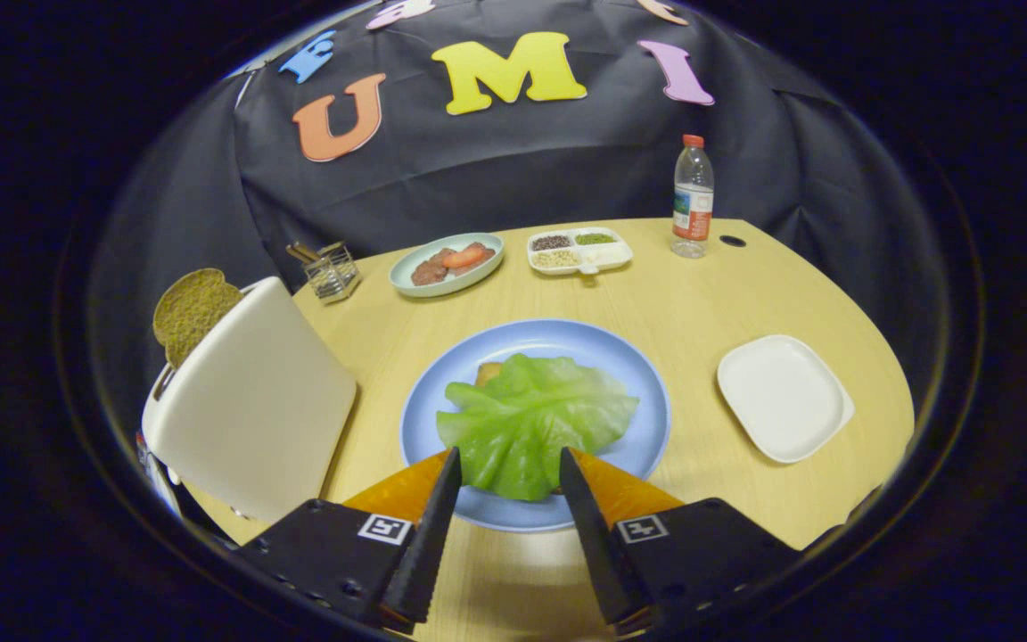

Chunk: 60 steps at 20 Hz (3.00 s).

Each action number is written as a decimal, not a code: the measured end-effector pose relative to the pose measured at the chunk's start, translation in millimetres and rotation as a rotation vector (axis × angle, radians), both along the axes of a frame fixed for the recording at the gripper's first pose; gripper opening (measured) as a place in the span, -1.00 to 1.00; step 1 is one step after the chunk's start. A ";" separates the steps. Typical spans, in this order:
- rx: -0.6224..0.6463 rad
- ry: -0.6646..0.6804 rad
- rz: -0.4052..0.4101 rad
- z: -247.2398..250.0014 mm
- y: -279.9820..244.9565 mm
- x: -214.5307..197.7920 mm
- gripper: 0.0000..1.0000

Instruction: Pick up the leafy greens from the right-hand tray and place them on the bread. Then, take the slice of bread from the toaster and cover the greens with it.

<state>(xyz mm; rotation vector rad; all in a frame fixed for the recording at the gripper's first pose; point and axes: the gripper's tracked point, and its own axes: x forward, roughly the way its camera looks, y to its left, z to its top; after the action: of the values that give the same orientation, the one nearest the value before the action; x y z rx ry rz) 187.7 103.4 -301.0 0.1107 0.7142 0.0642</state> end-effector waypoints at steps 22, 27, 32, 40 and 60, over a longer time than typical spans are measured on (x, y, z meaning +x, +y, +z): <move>0.019 -0.235 0.131 159.9 129.6 -46.4 0.93; -0.010 -0.257 0.161 176.2 184.2 -24.9 0.93; 0.000 -0.233 0.094 166.5 219.1 11.5 0.93; -0.101 -0.094 0.106 110.3 252.1 45.5 0.61; -0.106 -0.166 0.098 196.7 246.8 31.4 -0.88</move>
<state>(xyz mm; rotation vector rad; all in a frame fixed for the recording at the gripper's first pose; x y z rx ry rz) 219.1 350.2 -104.4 -0.0306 0.5555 0.1277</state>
